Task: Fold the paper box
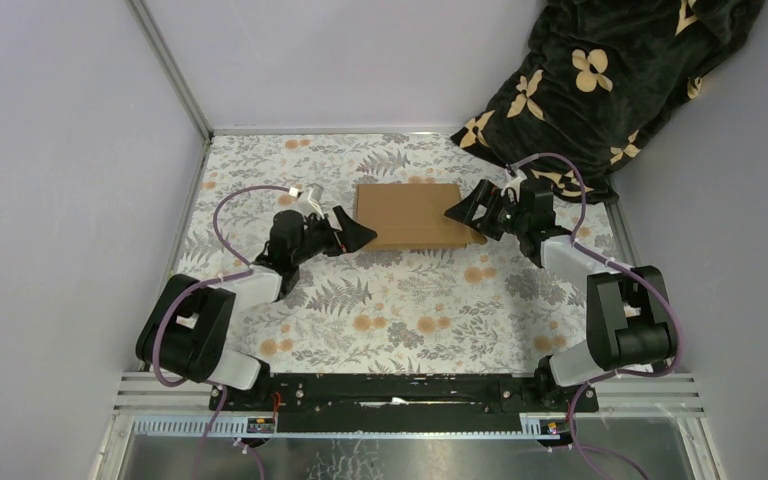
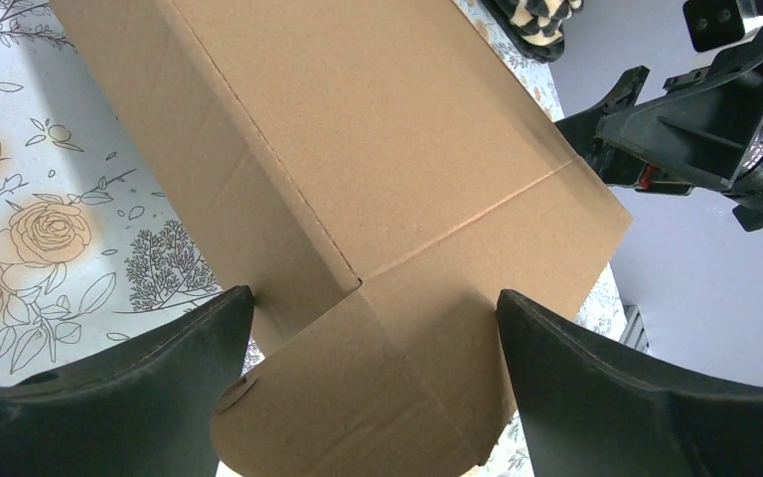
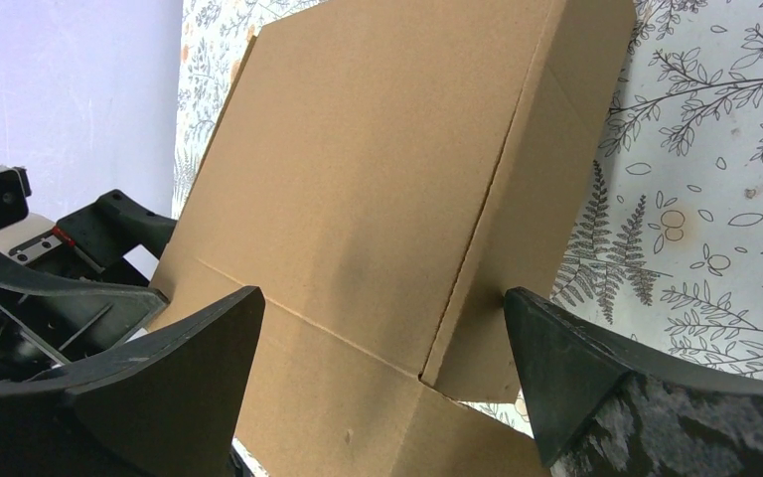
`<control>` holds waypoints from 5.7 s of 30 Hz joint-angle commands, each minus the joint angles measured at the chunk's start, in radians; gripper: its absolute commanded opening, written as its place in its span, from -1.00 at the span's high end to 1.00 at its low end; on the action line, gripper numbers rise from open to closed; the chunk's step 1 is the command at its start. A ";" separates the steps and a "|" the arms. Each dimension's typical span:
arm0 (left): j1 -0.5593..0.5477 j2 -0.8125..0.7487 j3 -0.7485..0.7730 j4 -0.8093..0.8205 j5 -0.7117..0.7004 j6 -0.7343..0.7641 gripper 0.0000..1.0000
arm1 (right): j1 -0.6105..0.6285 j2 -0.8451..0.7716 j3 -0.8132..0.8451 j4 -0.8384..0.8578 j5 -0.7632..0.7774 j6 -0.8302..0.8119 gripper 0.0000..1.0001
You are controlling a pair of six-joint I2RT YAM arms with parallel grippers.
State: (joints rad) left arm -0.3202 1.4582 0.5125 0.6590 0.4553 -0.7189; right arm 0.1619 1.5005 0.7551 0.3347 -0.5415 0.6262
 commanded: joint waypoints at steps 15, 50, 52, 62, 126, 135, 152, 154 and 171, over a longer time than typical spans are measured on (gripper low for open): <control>-0.014 -0.072 0.046 -0.026 0.016 0.015 -0.97 | 0.002 -0.081 0.062 -0.036 -0.059 0.011 -0.99; -0.014 -0.159 0.050 -0.097 0.016 0.003 -0.97 | 0.002 -0.129 0.094 -0.089 -0.067 0.013 -0.99; -0.013 -0.164 0.049 -0.100 0.016 0.000 -0.97 | 0.002 -0.132 0.096 -0.094 -0.068 0.013 -0.99; -0.013 -0.186 0.070 -0.137 0.020 -0.038 -0.97 | 0.002 -0.151 0.099 -0.109 -0.074 0.015 -0.99; 0.005 -0.243 0.309 -0.614 0.092 -0.164 -0.97 | 0.002 -0.230 0.211 -0.345 -0.115 0.081 -0.99; 0.009 -0.229 0.323 -0.627 0.125 -0.197 -0.97 | 0.002 -0.235 0.240 -0.407 -0.113 0.084 -0.99; 0.012 -0.225 0.359 -0.674 0.160 -0.243 -0.97 | 0.003 -0.256 0.239 -0.464 -0.124 0.118 -0.99; 0.012 -0.223 0.371 -0.704 0.155 -0.240 -0.97 | 0.002 -0.258 0.237 -0.466 -0.126 0.127 -0.99; 0.015 -0.240 0.387 -0.754 0.166 -0.277 -0.97 | 0.002 -0.280 0.234 -0.499 -0.129 0.149 -0.99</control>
State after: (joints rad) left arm -0.3000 1.2343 0.8749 -0.1299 0.5438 -0.9588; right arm 0.1493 1.2518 0.9451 -0.1768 -0.5694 0.7273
